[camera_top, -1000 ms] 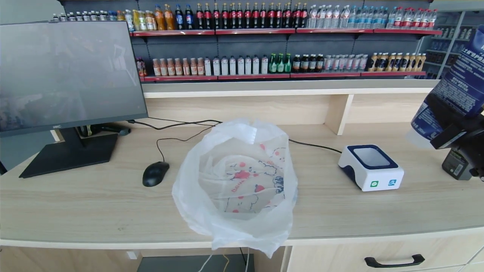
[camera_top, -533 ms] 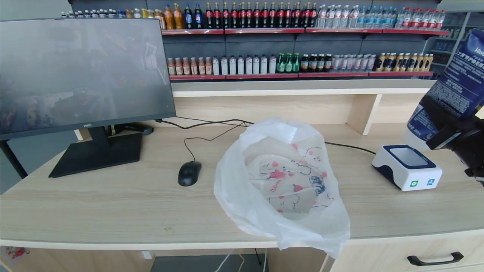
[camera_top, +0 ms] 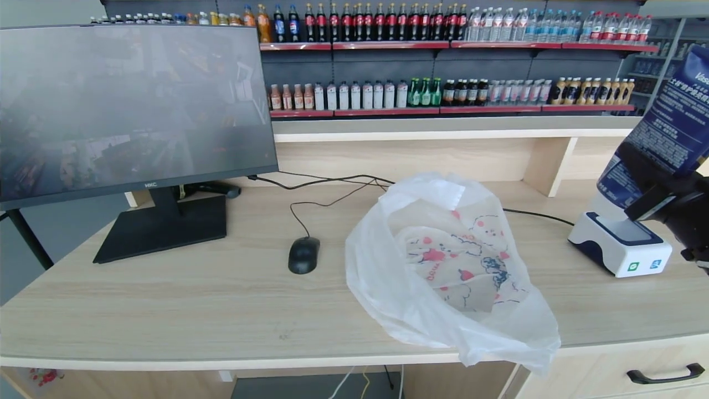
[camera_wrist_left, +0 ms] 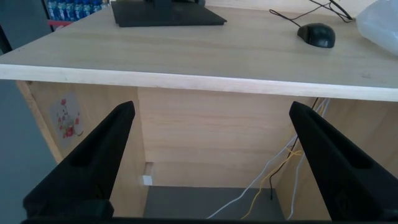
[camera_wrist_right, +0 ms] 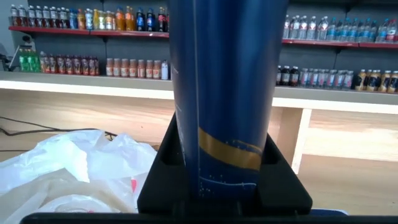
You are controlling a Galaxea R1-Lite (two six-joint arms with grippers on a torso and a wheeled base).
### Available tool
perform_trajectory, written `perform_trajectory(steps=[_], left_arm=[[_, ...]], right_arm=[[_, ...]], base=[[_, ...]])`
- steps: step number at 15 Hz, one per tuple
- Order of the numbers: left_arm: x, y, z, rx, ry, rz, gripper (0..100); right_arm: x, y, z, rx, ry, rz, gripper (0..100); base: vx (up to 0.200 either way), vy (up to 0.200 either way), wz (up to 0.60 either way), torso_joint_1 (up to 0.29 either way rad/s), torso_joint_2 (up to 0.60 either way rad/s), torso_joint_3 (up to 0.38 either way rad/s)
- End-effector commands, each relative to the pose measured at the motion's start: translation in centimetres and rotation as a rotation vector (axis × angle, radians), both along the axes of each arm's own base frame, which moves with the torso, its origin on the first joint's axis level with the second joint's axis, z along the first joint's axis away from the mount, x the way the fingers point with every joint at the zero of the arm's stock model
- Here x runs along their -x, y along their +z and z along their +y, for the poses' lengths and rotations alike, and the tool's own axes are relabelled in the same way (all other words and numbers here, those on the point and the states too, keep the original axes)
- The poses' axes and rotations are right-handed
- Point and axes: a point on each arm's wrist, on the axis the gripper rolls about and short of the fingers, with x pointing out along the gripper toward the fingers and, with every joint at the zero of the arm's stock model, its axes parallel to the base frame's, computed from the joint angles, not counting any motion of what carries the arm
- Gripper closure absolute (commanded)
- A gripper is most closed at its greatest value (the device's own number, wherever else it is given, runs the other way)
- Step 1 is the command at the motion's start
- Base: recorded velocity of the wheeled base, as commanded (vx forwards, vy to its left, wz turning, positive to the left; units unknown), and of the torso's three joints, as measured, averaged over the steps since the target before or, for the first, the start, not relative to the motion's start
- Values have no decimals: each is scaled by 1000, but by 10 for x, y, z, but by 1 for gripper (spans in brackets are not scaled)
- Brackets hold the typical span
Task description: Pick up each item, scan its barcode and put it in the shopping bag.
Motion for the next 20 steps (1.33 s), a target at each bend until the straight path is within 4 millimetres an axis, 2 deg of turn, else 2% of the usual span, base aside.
perform_trajectory(steps=[1,6,11,16,18,20], left_arm=[[0,0,0,0,0,0,0],[0,0,0,0,0,0,0],[0,0,0,0,0,0,0],[0,0,0,2,0,0,0],[0,0,0,2,0,0,0],[0,-1,0,2,0,2,0]], right_arm=[[-1,0,0,3,3,-2,100],[-2,2,3,12,13,-8,100],[-15,10,19,13,77,-44,100],[-34,7,61,12,228,-39,100],[-45,6,91,8,317,-44,100],[-48,1,109,9,365,-34,100]], base=[[0,0,0,0,0,0],[0,0,0,0,0,0],[0,0,0,0,0,0],[0,0,0,0,0,0],[0,0,0,0,0,0],[0,0,0,0,0,0]])
